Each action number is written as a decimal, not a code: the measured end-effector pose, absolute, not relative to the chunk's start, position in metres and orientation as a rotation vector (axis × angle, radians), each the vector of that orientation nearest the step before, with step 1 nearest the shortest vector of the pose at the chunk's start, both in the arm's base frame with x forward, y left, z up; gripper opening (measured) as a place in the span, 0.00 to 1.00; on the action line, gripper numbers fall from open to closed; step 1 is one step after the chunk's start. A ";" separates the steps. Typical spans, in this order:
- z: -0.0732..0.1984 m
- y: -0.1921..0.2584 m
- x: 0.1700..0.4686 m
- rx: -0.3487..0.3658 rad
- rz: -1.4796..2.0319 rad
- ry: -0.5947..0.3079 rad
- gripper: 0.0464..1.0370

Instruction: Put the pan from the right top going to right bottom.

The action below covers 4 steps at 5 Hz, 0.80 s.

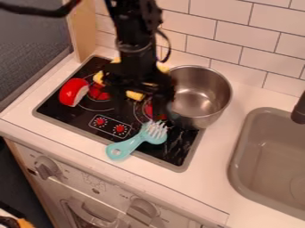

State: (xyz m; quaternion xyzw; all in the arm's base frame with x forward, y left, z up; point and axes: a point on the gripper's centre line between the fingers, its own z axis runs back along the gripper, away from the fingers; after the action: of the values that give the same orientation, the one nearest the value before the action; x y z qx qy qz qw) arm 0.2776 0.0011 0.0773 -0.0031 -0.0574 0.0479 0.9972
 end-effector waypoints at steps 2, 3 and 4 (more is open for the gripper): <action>0.076 -0.010 0.337 0.020 0.090 -0.127 0.96; 0.070 0.004 0.356 0.038 0.137 -0.108 0.96; 0.066 0.021 0.363 0.035 0.191 -0.093 0.96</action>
State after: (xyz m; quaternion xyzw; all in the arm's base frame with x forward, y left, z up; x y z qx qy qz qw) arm 0.3630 0.0213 0.0661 0.0172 -0.0464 0.0953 0.9942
